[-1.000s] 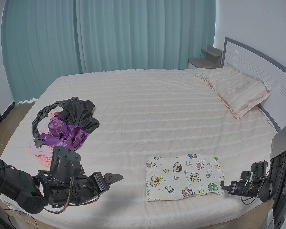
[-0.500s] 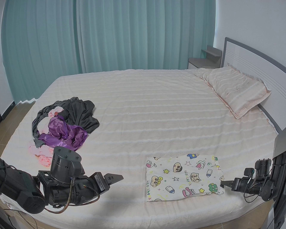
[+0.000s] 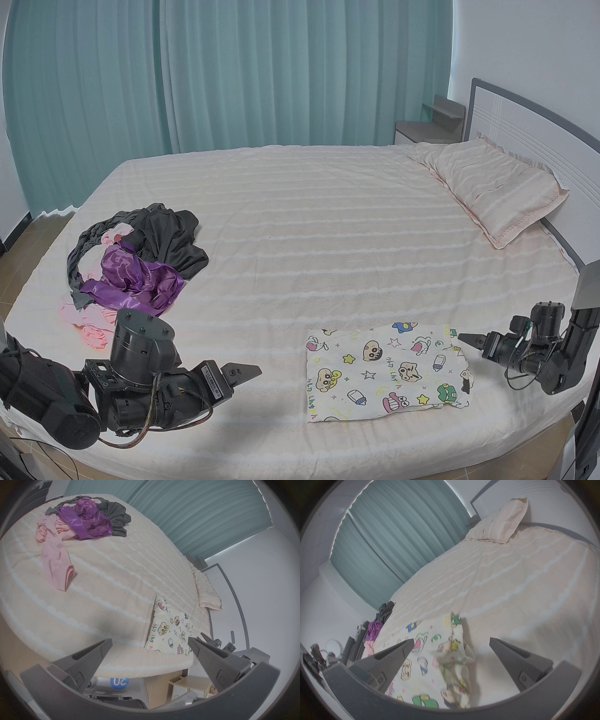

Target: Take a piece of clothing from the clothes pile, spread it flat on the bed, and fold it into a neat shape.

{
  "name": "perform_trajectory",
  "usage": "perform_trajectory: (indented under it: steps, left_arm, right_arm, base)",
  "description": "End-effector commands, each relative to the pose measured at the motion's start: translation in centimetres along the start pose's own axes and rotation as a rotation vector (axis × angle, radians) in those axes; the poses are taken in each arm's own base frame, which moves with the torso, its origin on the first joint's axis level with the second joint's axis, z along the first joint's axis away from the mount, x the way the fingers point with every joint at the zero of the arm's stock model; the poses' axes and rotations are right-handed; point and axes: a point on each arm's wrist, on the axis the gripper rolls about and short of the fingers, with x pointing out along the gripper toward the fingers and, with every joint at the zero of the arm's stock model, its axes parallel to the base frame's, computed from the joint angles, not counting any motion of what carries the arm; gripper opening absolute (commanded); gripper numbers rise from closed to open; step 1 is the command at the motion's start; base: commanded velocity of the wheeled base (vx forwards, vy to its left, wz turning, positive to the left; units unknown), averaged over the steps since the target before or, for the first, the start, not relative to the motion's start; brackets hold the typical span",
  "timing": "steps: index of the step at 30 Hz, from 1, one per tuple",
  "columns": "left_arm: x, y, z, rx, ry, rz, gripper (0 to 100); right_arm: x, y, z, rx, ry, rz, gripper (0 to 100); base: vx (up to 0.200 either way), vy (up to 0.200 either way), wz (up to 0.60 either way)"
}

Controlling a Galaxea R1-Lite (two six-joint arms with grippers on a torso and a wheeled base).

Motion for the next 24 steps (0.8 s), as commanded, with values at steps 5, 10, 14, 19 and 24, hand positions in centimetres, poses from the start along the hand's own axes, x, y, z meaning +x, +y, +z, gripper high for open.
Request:
perform_trajectory:
  steps: [5,10,14,19,24]
  left_arm:
    - [0.2,0.3,-0.3,0.003,0.006,-0.002,100]
    - [0.3,0.2,-0.6,0.009,0.015,-0.003,100]
    - [0.3,0.2,-0.6,0.009,0.016,-0.004,100]
    - [0.4,0.2,-0.6,0.009,0.016,-0.001,100]
    - [0.4,0.2,-0.6,0.009,0.016,-0.001,100]
  right_arm:
    - [6.8,0.0,2.7,0.132,0.050,0.024,100]
    - [8.2,-0.6,2.3,0.139,0.064,0.018,100]
    - [8.3,-0.5,2.2,0.139,0.073,0.020,100]
    - [8.4,0.2,1.8,0.126,0.085,0.036,100]
    - [8.5,0.8,1.5,0.117,0.096,0.042,0]
  base:
    - [0.000,0.000,0.00]
    - [0.000,0.000,0.00]
    - [0.000,0.000,0.00]
    - [0.000,0.000,0.00]
    - [0.000,0.000,0.00]
